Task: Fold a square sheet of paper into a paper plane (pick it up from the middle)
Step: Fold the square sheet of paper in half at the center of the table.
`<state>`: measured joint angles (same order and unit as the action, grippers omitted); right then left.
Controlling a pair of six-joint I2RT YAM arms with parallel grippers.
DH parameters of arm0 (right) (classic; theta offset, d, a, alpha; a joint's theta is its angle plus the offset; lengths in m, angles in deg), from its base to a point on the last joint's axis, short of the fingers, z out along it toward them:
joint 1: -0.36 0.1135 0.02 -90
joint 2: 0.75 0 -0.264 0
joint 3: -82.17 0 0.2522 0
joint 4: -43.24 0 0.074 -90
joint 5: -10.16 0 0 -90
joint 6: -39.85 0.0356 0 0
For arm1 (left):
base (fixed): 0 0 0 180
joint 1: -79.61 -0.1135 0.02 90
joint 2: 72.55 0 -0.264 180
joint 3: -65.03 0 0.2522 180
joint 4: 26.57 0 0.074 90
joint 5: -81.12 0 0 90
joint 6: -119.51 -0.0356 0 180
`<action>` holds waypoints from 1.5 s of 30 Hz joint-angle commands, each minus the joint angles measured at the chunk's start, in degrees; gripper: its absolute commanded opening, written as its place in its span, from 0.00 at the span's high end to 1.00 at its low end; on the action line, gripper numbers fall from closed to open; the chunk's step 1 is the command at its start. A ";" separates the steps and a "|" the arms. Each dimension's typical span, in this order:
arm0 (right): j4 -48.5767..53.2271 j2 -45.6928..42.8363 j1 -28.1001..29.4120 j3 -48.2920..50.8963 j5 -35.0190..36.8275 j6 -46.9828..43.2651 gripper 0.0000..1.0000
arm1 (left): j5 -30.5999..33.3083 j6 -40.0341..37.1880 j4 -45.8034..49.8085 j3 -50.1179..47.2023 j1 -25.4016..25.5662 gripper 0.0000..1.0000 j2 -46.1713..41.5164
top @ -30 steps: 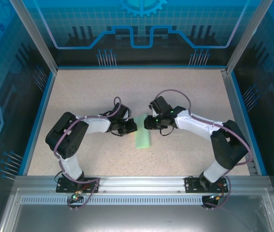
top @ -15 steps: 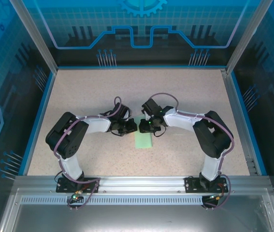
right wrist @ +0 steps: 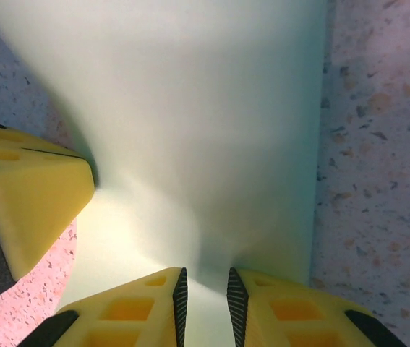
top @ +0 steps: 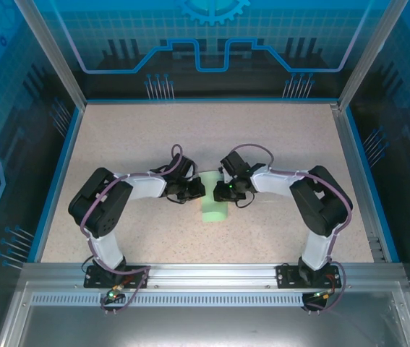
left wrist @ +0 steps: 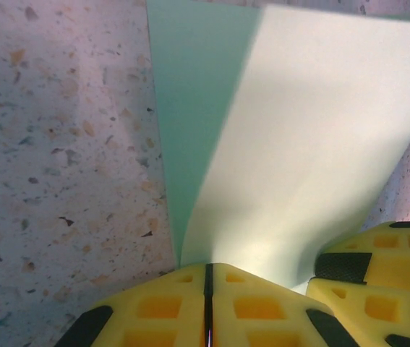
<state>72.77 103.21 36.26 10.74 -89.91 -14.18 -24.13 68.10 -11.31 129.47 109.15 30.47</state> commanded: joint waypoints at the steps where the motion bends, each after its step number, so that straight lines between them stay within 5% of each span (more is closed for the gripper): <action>1: -0.63 -0.54 -1.44 3.96 -1.08 -0.10 0.74 | 4.86 -1.56 6.97 -0.73 0.08 0.88 2.18; 7: -3.74 -4.07 -2.84 6.96 -2.14 -1.31 0.74 | 4.79 -1.75 7.09 -0.69 0.08 0.88 2.20; 12: -9.69 -7.05 -1.08 7.69 -10.79 -0.09 0.74 | 5.06 -1.70 7.10 -0.73 0.08 0.88 2.19; 22: -10.50 -2.70 0.40 9.61 -9.61 0.61 0.78 | 5.23 -1.70 7.49 -0.85 0.05 0.89 2.09; 37: -9.97 -11.85 -0.16 22.77 -13.18 -2.47 0.78 | 6.24 -1.58 7.84 -0.59 0.08 0.89 2.27; 45: -10.94 -17.61 1.55 17.48 -9.28 -0.46 0.76 | 6.28 -1.71 8.24 -0.09 0.06 0.89 2.45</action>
<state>60.64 86.49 36.55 31.32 -100.83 -15.25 -23.62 67.92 -10.22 130.04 109.33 30.49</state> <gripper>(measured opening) 0.238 0.110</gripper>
